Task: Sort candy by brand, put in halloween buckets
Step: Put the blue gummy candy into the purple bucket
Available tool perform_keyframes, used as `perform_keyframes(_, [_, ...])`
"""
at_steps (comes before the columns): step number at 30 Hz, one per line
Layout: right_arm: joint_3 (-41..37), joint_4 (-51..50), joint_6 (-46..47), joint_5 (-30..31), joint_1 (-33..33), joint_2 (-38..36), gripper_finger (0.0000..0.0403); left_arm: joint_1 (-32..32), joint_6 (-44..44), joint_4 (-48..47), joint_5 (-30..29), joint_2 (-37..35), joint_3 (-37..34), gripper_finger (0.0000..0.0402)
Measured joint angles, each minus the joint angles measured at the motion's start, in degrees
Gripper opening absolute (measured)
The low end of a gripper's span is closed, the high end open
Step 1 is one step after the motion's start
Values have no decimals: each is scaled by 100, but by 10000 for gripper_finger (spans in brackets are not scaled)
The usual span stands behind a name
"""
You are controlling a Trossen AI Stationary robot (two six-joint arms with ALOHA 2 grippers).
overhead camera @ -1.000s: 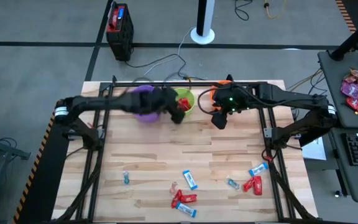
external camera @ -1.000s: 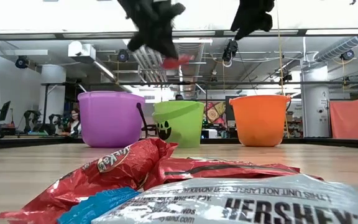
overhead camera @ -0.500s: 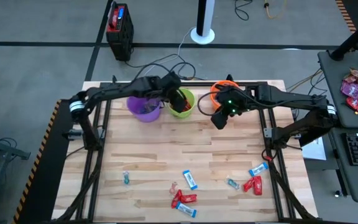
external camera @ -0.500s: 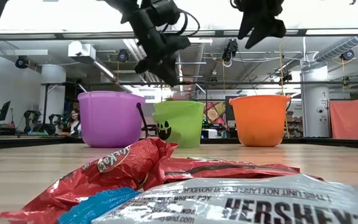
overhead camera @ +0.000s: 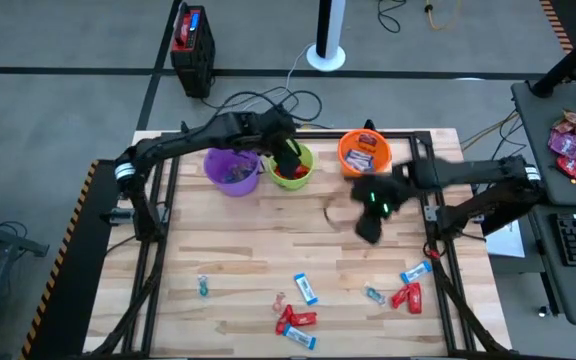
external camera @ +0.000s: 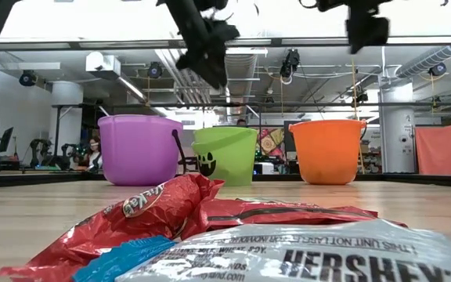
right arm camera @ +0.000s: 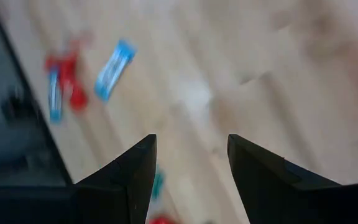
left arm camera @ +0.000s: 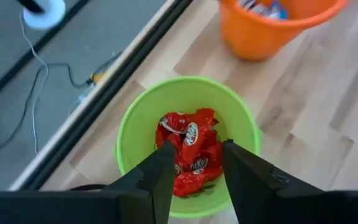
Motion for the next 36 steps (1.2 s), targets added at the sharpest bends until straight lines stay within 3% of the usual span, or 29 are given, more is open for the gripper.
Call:
perform_keyframes(4, [-832,560,244,1,1270,-172,189,-142,118,-55,-19,-520,-155,118])
perform_keyframes(9, [-2266,2399,1383,174,2806,-235,189,-394,223,-240,-17,-1169,-318,119])
perform_keyframes(15, [-3222,3957,3151,441,3811,369,188,-586,407,-333,-32,-1804,-382,119])
perform_keyframes(25, [-3170,4047,3852,458,4075,1822,168,-588,705,-343,-395,-2290,-389,119])
perform_keyframes(30, [-3112,4029,3790,461,4066,2044,118,-595,1008,-397,-343,-2364,-522,119])
perform_keyframes(33, [-3112,3968,3604,452,3987,1902,60,-592,1331,-401,169,-2475,-880,119])
perform_keyframes(36, [-3134,3878,3285,442,3752,1550,19,-601,1801,-333,1668,-2689,-1460,119])
